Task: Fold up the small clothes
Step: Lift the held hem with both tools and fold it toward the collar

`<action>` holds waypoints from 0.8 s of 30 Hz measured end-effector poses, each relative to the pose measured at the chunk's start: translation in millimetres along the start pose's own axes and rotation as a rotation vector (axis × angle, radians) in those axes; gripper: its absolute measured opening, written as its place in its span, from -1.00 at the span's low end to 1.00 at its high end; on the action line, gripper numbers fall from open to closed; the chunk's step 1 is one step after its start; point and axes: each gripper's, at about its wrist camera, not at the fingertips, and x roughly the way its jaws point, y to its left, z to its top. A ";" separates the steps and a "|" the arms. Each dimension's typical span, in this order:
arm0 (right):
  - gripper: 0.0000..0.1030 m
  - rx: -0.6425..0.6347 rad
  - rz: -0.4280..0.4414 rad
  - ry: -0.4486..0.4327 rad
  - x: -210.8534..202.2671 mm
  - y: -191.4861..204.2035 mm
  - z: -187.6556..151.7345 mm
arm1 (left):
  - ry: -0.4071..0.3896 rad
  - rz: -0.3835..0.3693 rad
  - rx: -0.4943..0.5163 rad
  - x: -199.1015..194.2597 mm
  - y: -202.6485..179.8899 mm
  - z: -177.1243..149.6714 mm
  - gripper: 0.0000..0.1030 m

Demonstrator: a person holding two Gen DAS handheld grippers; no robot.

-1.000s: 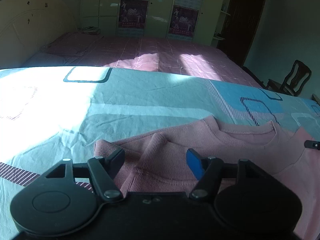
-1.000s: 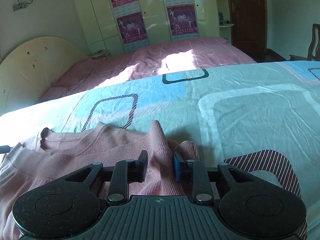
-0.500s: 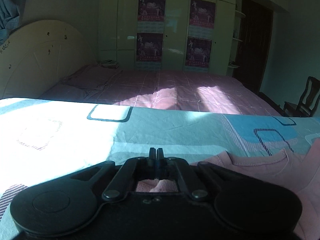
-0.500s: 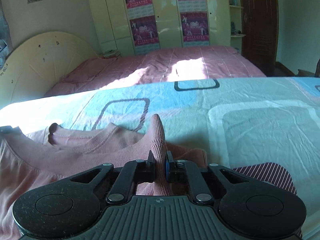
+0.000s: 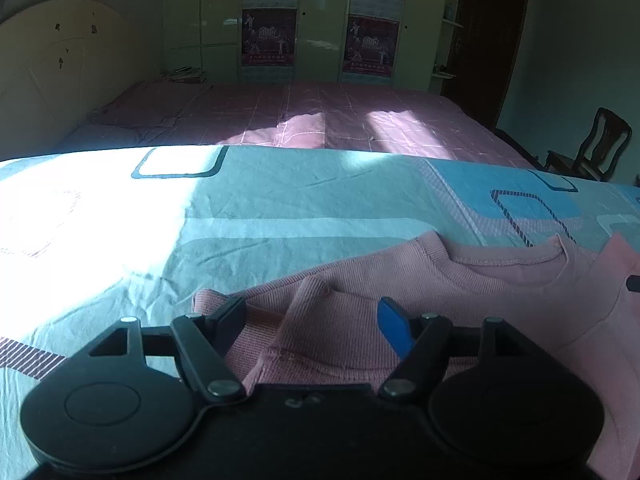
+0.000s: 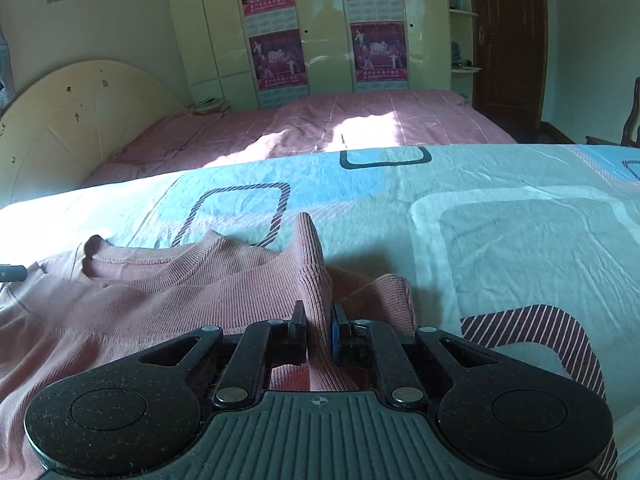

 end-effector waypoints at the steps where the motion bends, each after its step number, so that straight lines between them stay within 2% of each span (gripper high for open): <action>1: -0.83 0.004 0.003 0.009 0.2 -2.2 0.0 | 0.024 -0.019 -0.001 3.3 0.8 -2.0 0.26; 4: -0.80 0.020 0.020 0.026 0.3 -6.5 1.0 | 0.057 -0.057 0.035 10.4 0.9 -6.5 0.09; 5: -0.73 0.022 0.028 0.034 1.4 -7.2 2.4 | 0.061 -0.071 0.041 11.3 1.4 -6.0 0.01; 6: -0.63 0.023 0.037 0.045 2.8 -7.8 3.9 | 0.066 -0.089 0.037 12.4 2.5 -5.1 -0.25; 7: -0.57 0.023 0.047 0.056 4.5 -8.5 5.6 | 0.066 -0.094 0.041 11.4 2.6 -4.2 -0.70; 8: -0.51 0.024 0.058 0.066 6.0 -9.2 8.1 | 0.065 -0.092 0.056 10.1 1.5 -3.3 -0.81; 10: -0.50 0.016 0.084 0.096 8.9 -8.5 12.9 | 0.052 -0.076 0.088 5.3 -2.8 -3.9 -0.87; 12: -0.52 -0.008 0.100 0.123 10.1 -3.9 13.9 | 0.003 -0.057 0.086 -4.7 -5.7 -4.8 -0.88; 13: -0.57 -0.030 0.101 0.133 9.8 -0.6 13.3 | -0.028 -0.050 0.068 -11.0 -5.6 -4.1 -0.88; 14: -0.79 -0.047 0.101 0.134 8.5 2.0 12.5 | -0.058 -0.042 0.056 -16.4 -5.6 -2.8 -0.88; 15: -0.90 -0.051 0.099 0.119 5.3 2.9 12.3 | -0.090 -0.034 0.047 -21.7 -5.9 0.0 -0.88; 19: -0.93 -0.045 0.066 -0.025 -16.0 7.3 19.9 | -0.197 0.026 0.026 -30.5 -12.8 10.4 -0.88; 21: -0.93 -0.046 0.041 -0.085 -21.0 11.8 23.2 | -0.209 0.048 0.002 -25.9 -14.1 14.8 -0.88; 22: -0.93 -0.042 0.027 -0.082 -17.0 12.6 23.3 | -0.197 0.065 -0.007 -19.9 -14.2 13.9 -0.88; 24: -0.93 -0.025 0.007 -0.018 -1.3 10.5 16.9 | -0.142 0.102 0.036 -4.1 -19.2 5.3 -0.88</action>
